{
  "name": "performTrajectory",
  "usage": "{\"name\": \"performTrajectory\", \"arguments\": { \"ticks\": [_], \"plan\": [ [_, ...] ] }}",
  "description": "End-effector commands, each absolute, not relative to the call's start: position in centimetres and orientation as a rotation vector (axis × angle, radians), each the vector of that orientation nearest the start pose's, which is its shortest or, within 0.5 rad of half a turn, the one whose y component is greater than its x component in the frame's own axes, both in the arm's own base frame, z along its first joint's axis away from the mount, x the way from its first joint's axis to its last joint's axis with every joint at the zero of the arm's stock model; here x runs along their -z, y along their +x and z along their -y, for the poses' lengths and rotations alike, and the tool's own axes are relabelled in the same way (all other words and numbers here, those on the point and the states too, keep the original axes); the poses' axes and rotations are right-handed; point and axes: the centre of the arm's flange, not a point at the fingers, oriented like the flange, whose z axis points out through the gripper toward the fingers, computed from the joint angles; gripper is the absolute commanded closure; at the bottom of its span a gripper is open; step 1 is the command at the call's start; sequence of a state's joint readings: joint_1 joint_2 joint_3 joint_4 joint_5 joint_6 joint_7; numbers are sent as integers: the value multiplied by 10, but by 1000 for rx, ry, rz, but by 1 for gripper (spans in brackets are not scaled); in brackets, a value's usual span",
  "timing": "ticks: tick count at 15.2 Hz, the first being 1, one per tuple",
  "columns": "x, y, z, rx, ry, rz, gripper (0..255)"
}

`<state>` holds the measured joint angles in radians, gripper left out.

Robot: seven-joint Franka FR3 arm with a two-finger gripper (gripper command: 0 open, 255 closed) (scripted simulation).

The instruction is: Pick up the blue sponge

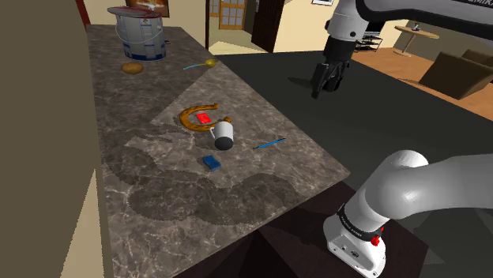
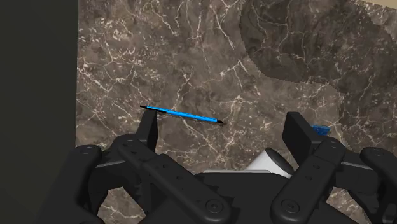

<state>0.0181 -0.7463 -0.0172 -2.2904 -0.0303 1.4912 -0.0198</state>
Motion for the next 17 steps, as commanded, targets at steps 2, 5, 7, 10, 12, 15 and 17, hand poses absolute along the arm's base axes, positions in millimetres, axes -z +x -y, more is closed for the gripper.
{"name": "performTrajectory", "arguments": {
  "ticks": [2, 5, 7, 10, 12, 15, 17],
  "plan": [
    [-593, 316, -3, -86, -3157, 38, 0],
    [-567, 335, -25, -91, -3152, 38, 0],
    [-549, 347, -40, -94, -3149, 39, 0],
    [-522, 365, -62, -99, -3144, 39, 0],
    [-504, 377, -78, -103, -3141, 39, 0],
    [-478, 395, -100, -108, -3136, 40, 0],
    [-460, 407, -116, -111, -3133, 40, 0]
  ]
}}
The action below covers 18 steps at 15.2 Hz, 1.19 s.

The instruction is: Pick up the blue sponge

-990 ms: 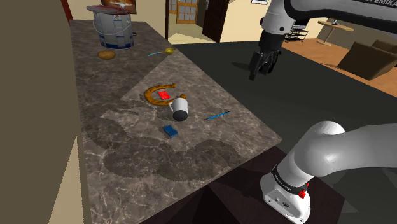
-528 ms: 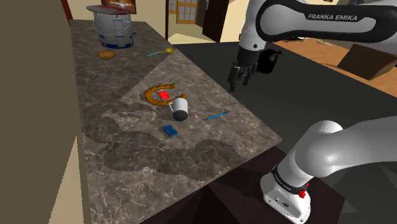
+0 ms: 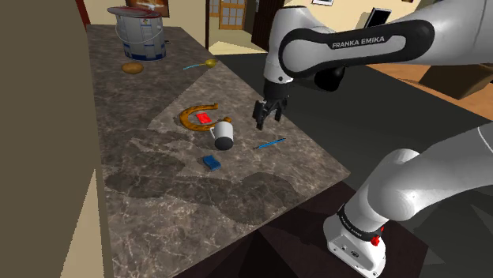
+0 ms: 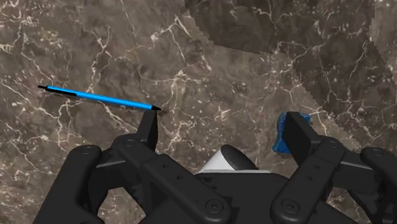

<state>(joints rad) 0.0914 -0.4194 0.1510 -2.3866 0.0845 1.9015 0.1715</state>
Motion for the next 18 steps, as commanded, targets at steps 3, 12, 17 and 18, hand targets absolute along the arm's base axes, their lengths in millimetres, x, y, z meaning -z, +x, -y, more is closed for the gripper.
{"name": "performTrajectory", "arguments": {
  "ticks": [3, 12, 17, 18],
  "plan": [
    [-433, 425, -139, -117, -3128, 40, 0],
    [-354, 479, -208, -132, -3114, 41, 0],
    [-310, 508, -248, -140, -3106, 42, 0],
    [-301, 514, -255, -142, -3104, 42, 0]
  ]
}}
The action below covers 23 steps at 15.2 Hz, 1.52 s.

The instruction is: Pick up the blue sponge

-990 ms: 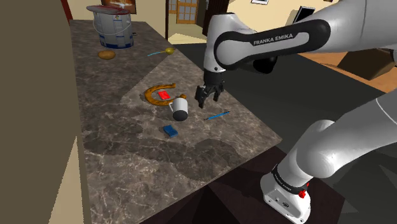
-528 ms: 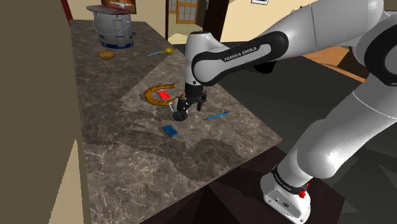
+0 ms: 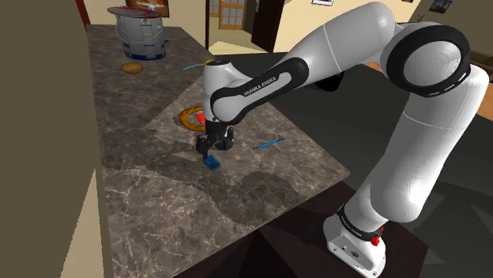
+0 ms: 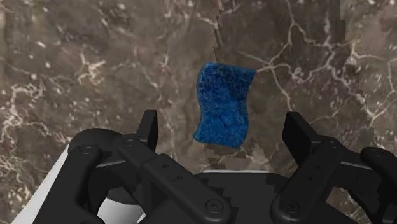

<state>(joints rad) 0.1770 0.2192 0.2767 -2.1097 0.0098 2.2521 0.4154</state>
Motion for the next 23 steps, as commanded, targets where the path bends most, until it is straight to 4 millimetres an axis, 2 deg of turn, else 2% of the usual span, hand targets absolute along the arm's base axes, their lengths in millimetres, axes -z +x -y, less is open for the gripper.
{"name": "performTrajectory", "arguments": {
  "ticks": [1, 7, 10, 11, 20, 23],
  "plan": [
    [-296, 514, -255, -142, -3104, 42, 0],
    [-264, 514, -255, -142, -3104, 42, 0],
    [-261, 514, -255, -142, -3104, 42, 0],
    [-261, 514, -255, -142, -3104, 42, 255],
    [-261, 514, -255, -142, -3104, 42, 255],
    [-277, 514, -255, -142, -3104, 42, 255]
  ]
}}
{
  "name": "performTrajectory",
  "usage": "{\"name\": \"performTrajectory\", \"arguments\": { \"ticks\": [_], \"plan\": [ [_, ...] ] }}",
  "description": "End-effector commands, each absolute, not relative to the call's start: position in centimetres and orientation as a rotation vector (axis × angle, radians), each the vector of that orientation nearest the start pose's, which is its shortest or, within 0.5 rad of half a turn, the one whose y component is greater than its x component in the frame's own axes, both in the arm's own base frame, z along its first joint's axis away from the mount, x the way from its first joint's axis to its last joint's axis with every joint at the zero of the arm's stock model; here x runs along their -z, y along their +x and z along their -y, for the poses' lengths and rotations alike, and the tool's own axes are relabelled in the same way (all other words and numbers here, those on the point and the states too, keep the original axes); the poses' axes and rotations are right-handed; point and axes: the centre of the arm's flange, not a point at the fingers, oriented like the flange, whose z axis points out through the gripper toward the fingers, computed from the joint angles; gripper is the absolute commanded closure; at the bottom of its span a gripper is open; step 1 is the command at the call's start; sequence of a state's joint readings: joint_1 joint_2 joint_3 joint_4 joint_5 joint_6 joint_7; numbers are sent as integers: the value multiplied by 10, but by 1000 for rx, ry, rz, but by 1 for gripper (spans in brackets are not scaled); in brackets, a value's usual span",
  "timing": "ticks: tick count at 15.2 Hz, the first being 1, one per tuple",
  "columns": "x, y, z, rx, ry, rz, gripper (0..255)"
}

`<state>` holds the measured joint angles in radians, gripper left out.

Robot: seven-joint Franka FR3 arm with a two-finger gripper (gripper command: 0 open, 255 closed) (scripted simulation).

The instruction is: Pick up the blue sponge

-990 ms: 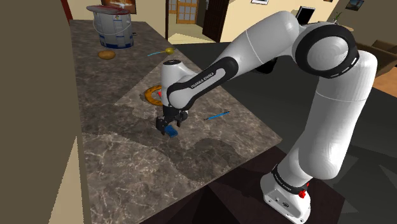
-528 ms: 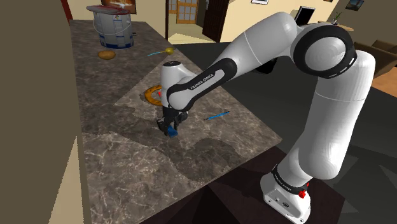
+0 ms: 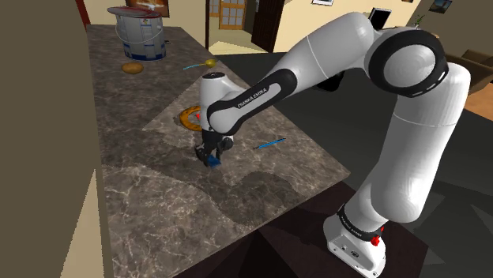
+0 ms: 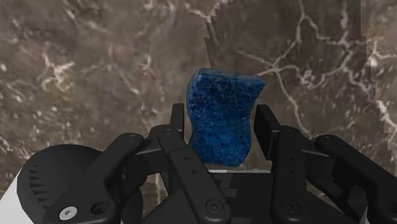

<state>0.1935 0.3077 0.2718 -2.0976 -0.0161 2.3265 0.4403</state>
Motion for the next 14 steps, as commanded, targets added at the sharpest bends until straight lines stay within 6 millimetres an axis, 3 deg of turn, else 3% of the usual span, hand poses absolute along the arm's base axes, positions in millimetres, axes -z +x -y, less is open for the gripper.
{"name": "performTrajectory", "arguments": {
  "ticks": [1, 12, 14],
  "plan": [
    [-283, 514, -255, -142, -3104, 42, 255],
    [-341, 514, -255, -142, -3104, 42, 255],
    [-341, 514, -255, -142, -3104, 42, 255]
  ]
}}
